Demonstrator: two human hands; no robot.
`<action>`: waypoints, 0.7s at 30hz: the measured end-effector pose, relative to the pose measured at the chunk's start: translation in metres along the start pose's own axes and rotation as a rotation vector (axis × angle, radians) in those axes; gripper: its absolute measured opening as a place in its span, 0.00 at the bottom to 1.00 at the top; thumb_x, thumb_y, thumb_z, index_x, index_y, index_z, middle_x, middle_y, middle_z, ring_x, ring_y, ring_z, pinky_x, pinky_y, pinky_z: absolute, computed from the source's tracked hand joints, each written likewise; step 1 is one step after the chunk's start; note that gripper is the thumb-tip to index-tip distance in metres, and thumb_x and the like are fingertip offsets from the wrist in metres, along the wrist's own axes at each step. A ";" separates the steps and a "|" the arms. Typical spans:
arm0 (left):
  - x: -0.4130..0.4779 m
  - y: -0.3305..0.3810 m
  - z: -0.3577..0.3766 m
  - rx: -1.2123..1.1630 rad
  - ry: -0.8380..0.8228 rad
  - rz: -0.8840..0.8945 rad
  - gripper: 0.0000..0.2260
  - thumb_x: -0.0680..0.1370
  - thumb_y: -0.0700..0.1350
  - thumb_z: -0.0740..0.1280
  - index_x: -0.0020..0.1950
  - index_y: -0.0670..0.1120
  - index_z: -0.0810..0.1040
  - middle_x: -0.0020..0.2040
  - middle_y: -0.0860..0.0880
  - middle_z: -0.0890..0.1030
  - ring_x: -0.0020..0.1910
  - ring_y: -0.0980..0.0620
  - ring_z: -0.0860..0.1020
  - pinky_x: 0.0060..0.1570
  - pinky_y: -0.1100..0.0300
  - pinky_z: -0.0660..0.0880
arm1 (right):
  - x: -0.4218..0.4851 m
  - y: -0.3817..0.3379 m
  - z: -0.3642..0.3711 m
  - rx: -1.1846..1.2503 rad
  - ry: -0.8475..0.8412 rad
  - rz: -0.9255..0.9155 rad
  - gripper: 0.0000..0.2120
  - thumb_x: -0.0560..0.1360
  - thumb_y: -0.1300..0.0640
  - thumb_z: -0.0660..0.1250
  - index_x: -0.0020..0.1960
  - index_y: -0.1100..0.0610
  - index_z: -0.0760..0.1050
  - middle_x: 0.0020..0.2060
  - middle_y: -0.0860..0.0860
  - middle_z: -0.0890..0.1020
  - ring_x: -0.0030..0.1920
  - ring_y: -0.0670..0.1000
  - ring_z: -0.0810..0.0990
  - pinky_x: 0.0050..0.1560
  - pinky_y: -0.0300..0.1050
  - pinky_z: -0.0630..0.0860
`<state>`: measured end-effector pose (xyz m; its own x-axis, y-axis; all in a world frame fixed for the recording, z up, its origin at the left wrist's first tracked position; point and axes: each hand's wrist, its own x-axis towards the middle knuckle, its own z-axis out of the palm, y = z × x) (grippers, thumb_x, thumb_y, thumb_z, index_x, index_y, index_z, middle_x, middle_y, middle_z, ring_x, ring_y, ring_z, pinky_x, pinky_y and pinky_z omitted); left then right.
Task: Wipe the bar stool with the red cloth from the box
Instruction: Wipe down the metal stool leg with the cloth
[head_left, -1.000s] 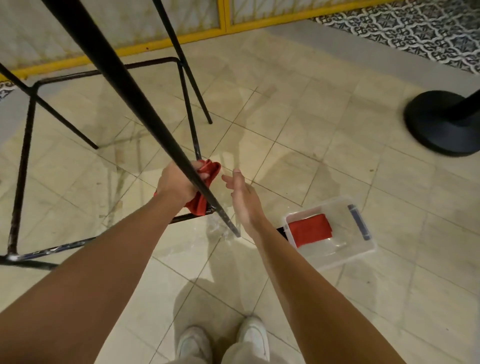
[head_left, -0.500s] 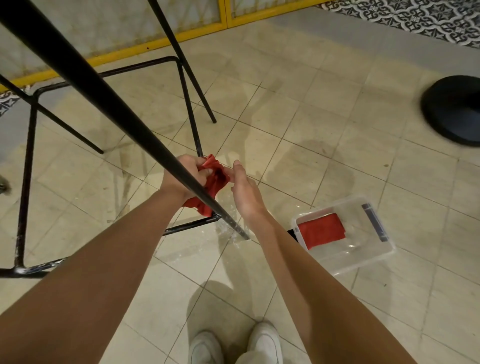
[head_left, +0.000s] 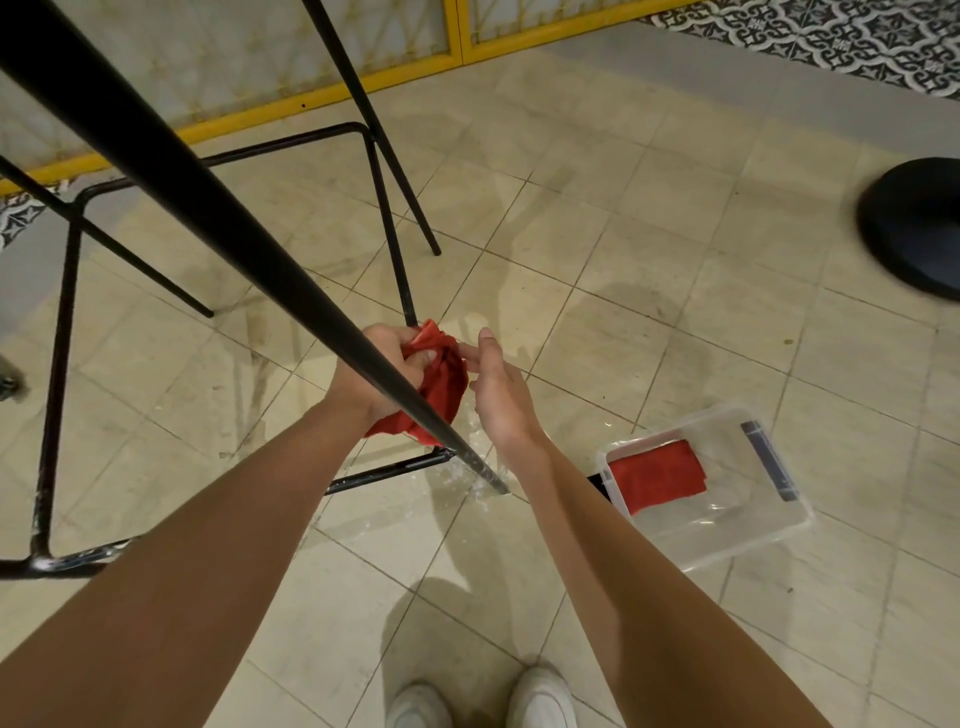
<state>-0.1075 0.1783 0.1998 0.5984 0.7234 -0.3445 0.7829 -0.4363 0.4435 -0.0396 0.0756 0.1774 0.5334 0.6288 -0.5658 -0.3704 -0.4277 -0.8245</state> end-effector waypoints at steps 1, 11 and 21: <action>0.000 -0.001 -0.001 0.012 -0.021 0.001 0.14 0.80 0.48 0.63 0.64 0.47 0.76 0.58 0.47 0.80 0.46 0.56 0.72 0.46 0.64 0.67 | 0.001 0.000 -0.001 0.003 0.008 0.004 0.27 0.81 0.41 0.43 0.64 0.50 0.75 0.57 0.50 0.78 0.63 0.51 0.73 0.59 0.43 0.62; 0.017 0.001 0.001 -0.014 0.246 0.026 0.14 0.80 0.49 0.62 0.63 0.45 0.78 0.54 0.44 0.80 0.52 0.46 0.78 0.47 0.64 0.66 | 0.012 -0.001 -0.001 -0.030 0.021 -0.015 0.26 0.81 0.42 0.43 0.66 0.50 0.73 0.58 0.52 0.79 0.60 0.52 0.74 0.64 0.48 0.67; 0.050 0.003 -0.014 0.054 0.101 -0.017 0.15 0.82 0.51 0.57 0.66 0.47 0.73 0.59 0.46 0.78 0.54 0.47 0.75 0.49 0.59 0.67 | 0.020 -0.003 0.007 -0.050 0.012 -0.017 0.27 0.81 0.41 0.42 0.67 0.50 0.72 0.65 0.52 0.74 0.66 0.53 0.71 0.68 0.55 0.65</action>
<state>-0.0776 0.2208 0.1949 0.5664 0.7804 -0.2650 0.8028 -0.4496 0.3916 -0.0334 0.0944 0.1685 0.5486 0.6281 -0.5519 -0.3235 -0.4492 -0.8328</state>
